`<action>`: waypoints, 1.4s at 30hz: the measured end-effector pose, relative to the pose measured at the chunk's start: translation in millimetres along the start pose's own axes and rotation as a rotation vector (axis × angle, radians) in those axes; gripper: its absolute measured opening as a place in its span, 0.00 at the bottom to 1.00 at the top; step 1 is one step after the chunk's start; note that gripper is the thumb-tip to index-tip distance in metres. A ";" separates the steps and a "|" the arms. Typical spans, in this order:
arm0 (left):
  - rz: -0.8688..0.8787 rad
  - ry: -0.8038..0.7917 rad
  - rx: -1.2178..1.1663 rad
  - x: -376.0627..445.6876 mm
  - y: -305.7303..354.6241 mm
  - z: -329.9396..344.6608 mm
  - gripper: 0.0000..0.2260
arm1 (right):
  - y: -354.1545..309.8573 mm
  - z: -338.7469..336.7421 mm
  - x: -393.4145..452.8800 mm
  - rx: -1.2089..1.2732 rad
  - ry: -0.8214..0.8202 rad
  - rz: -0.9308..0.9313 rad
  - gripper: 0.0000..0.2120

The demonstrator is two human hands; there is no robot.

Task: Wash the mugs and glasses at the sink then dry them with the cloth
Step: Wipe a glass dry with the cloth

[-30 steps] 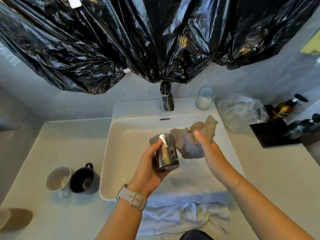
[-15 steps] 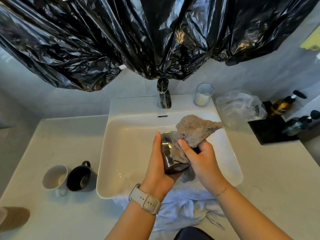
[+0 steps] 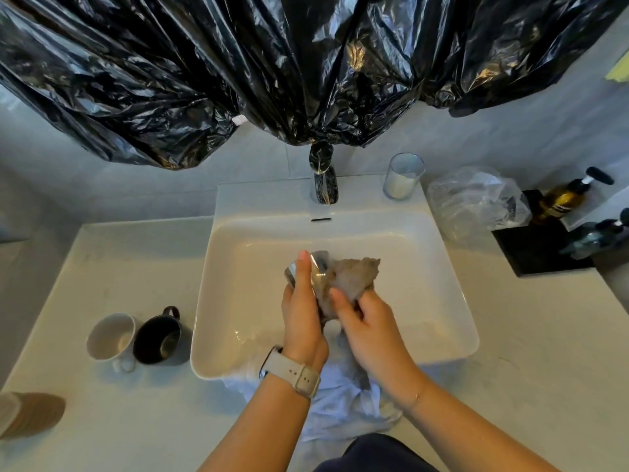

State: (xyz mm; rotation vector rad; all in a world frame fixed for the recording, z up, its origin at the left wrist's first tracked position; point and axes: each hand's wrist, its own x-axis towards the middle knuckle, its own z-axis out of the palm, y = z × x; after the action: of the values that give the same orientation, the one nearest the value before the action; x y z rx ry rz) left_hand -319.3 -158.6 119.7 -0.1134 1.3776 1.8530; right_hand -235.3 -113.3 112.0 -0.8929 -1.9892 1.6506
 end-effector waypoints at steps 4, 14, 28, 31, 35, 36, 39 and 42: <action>-0.004 0.048 0.005 -4.7 -7.6 1.4 0.27 | 1.8 2.2 11.1 -0.078 0.037 -0.028 0.04; 0.062 0.126 0.056 -3.7 -3.9 8.5 0.26 | -3.6 -3.4 6.0 -0.137 0.074 -0.037 0.05; 0.319 -0.009 0.135 -10.5 -18.9 12.5 0.31 | -6.8 -27.5 17.8 1.065 -0.187 0.588 0.23; 0.400 -0.148 0.397 -8.3 -15.0 5.9 0.31 | 0.8 -33.3 18.4 1.087 -0.205 0.619 0.26; 0.475 -0.285 0.742 -2.0 14.4 -7.0 0.37 | 4.4 -44.4 25.6 0.914 -0.080 0.598 0.24; 0.456 -0.334 0.798 1.1 24.0 -10.2 0.39 | 4.8 -46.3 27.9 0.828 -0.041 0.565 0.21; 0.293 -0.437 0.837 5.1 42.5 -9.9 0.40 | 2.9 -44.0 32.9 0.564 0.050 0.444 0.12; 0.326 -0.309 0.890 0.9 30.7 2.0 0.24 | -4.2 -33.2 33.9 0.413 0.122 0.367 0.09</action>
State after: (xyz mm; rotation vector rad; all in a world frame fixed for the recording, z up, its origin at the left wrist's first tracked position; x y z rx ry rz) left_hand -338.8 -158.9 143.4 0.8506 1.9246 1.2526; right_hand -238.2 -66.4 120.3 -1.2064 -1.3832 2.0464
